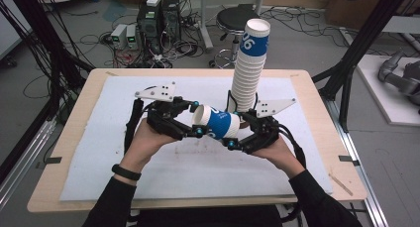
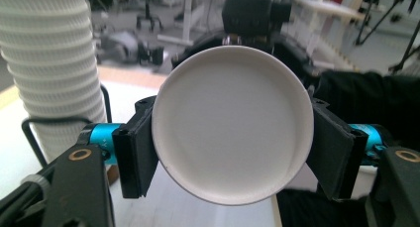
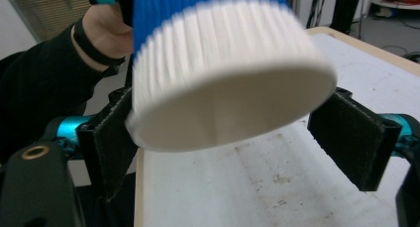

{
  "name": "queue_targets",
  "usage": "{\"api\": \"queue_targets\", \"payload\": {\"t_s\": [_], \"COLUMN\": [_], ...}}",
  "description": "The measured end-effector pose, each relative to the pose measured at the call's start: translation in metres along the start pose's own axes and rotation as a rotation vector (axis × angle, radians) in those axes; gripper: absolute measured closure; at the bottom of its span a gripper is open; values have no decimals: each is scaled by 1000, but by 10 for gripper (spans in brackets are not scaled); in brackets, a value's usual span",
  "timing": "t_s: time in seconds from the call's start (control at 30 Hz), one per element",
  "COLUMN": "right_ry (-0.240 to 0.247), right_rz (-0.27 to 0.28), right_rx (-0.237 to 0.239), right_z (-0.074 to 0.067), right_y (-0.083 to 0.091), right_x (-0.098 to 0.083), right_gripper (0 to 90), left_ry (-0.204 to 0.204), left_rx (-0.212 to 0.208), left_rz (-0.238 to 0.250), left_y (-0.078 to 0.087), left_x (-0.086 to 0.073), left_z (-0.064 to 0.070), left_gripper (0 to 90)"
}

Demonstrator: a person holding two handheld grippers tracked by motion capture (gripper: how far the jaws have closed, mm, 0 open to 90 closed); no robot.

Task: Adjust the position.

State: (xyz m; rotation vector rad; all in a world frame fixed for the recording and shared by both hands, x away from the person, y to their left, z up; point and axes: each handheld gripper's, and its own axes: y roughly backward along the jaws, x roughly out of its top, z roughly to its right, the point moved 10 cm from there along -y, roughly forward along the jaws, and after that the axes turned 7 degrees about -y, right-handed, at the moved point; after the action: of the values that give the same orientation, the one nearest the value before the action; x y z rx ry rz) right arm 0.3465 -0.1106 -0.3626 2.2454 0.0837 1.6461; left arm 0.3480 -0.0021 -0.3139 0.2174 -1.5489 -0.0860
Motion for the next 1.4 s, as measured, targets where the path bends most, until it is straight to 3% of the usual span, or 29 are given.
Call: {"api": "queue_targets", "payload": {"t_s": [0.07,0.27,0.67,0.93,1.17,1.4], "right_ry": [3,16,17,27,45,58], "right_rz": [12,48,25,-17,-65,-130], "right_rx": [-3,-3,9,1,-8,-13], "right_z": [0,-3,0,1,4,5], "right_y": [-1,0,3,3,3,2], "right_x": [1,4,4,-1,-5,-11], "right_gripper": [149,151,195,205,215,215], "left_ry": [6,5,18,13,-1,0], "left_rx": [-3,-11,-14,3,24,6], "left_rz": [25,35,36,-53,-174,-213], "left_y": [0,-3,-4,-5,-6,-6], "left_x": [2,2,0,-9,-19,-23], "left_z": [0,2,1,1,1,3], "left_gripper": [296,296,295,272,215,228]}}
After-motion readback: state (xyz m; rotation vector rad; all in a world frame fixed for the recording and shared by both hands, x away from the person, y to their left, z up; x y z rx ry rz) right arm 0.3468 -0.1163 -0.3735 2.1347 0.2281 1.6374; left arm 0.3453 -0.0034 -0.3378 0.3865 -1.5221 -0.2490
